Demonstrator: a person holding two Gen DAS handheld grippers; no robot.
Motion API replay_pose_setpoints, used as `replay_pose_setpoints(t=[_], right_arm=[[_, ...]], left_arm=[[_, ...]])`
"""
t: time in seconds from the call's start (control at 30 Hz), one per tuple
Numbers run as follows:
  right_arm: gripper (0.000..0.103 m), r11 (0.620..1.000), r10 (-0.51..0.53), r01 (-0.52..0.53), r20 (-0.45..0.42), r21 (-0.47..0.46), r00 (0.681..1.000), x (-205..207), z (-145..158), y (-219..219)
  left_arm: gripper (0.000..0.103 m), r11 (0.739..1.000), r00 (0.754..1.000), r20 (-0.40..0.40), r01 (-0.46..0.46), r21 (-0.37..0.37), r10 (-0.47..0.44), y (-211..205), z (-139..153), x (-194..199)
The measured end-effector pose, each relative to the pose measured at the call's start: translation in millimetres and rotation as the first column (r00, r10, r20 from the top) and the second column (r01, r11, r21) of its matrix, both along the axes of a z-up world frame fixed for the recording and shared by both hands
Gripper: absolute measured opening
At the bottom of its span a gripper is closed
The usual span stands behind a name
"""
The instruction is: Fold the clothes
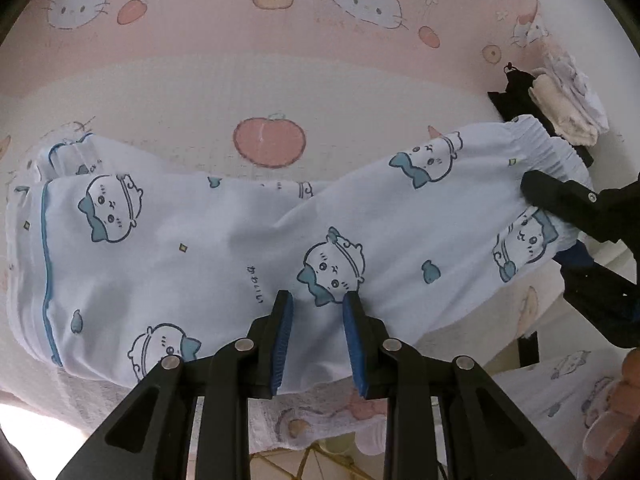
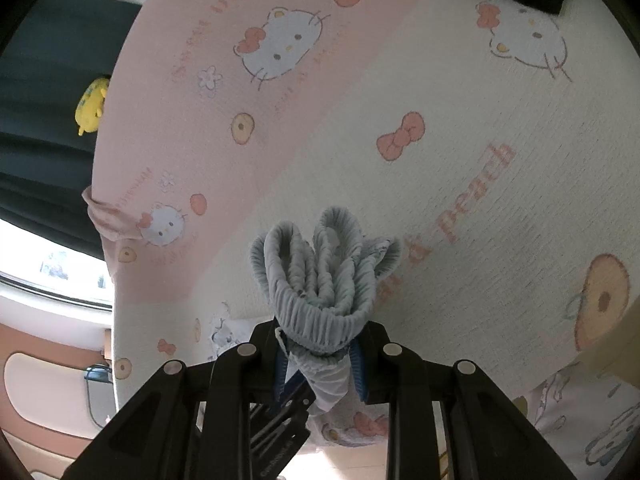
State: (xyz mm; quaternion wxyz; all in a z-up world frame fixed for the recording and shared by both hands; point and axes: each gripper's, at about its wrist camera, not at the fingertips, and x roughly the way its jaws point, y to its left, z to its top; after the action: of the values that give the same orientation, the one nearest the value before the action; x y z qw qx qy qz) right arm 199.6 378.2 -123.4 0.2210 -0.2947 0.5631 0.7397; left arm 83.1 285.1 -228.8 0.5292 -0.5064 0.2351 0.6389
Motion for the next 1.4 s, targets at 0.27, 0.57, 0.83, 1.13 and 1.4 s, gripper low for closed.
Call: replay_pose_setpoints(t=[0.27, 0.57, 0.83, 1.13, 1.4], right_arm=[[0.025, 0.999, -0.011, 0.011, -0.006, 0.037, 1.000, 1, 3, -2], [0.025, 0.994, -0.029, 0.031, -0.013, 0.109, 0.999, 1, 13, -8], [0.024, 0.991, -0.022, 0.018, 0.030, 0.134, 0.999, -1, 8, -13], [0.024, 0.972, 0.010, -0.027, 0.073, 0.235, 0.997, -15, 18, -27], [0.025, 0.966, 0.018, -0.037, 0.074, 0.258, 0.997, -28, 23, -37]], left_arm=[[0.023, 0.990, 0.996, 0.054, -0.079, 0.112, 0.073, -9, 45, -22], [0.006, 0.996, 0.994, 0.060, -0.090, 0.028, 0.088, 23, 15, -36], [0.006, 0.997, 0.998, -0.010, -0.065, 0.029, 0.065, 33, -1, -42], [0.006, 0.983, 0.941, 0.306, -0.171, 0.060, 0.145, 7, 9, -70], [0.008, 0.972, 0.837, 0.519, -0.231, 0.050, 0.172, -34, 28, -101]])
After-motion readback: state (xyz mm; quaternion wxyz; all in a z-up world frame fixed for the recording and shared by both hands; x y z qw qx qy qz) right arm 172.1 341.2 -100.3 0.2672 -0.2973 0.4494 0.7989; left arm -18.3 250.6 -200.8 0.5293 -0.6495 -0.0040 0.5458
